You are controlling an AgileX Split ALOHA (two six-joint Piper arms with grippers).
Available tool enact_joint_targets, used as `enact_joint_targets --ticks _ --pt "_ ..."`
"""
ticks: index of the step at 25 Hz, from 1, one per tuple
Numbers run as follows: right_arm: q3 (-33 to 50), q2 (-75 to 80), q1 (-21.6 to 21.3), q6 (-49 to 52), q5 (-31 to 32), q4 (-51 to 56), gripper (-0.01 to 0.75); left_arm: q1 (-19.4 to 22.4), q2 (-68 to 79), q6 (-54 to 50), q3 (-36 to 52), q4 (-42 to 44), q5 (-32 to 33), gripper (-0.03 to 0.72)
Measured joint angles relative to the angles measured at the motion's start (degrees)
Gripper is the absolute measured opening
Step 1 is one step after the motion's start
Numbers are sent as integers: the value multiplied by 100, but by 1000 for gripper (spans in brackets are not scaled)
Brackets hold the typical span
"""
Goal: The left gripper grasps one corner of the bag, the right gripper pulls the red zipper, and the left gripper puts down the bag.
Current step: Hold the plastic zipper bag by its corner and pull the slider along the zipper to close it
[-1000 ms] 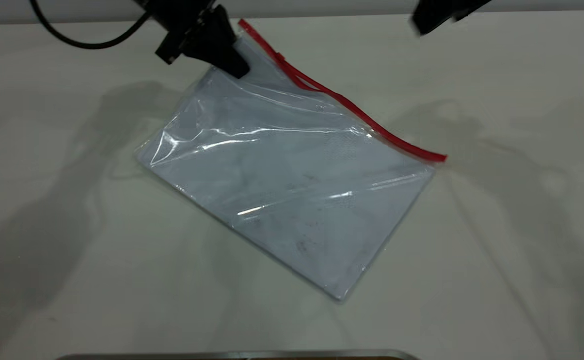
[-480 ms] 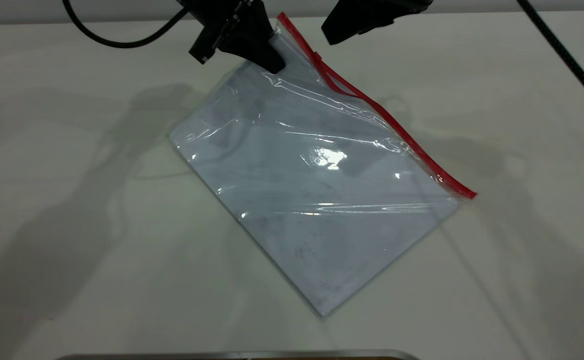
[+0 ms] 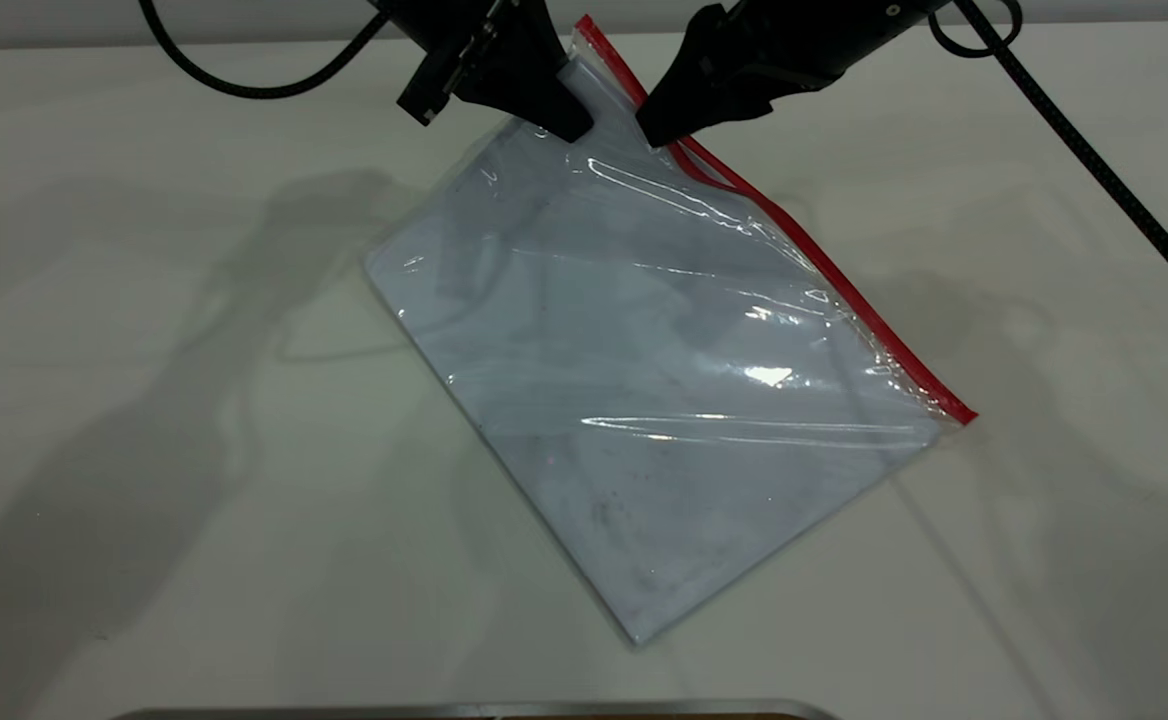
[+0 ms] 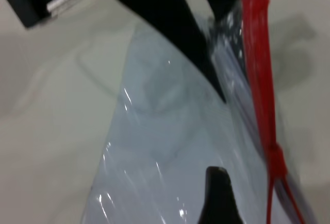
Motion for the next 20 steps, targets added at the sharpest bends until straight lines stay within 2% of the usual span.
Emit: enact_joint_targets --ticks 4,7,11,17,20 --pt "-11 40 0 -209 -6 265 555 -61 0 27 -2 -148 -5 53" --pt "-11 40 0 -298 -6 402 501 -68 0 27 -2 -364 -5 53" --pt "-11 45 0 -342 -7 417 370 -68 0 27 -2 -448 1 52" --pt "-11 45 0 -413 -7 421 89 -68 0 22 -2 -455 -18 52" --pt "-11 45 0 -449 -1 416 34 -68 0 -15 -2 -451 -49 52"
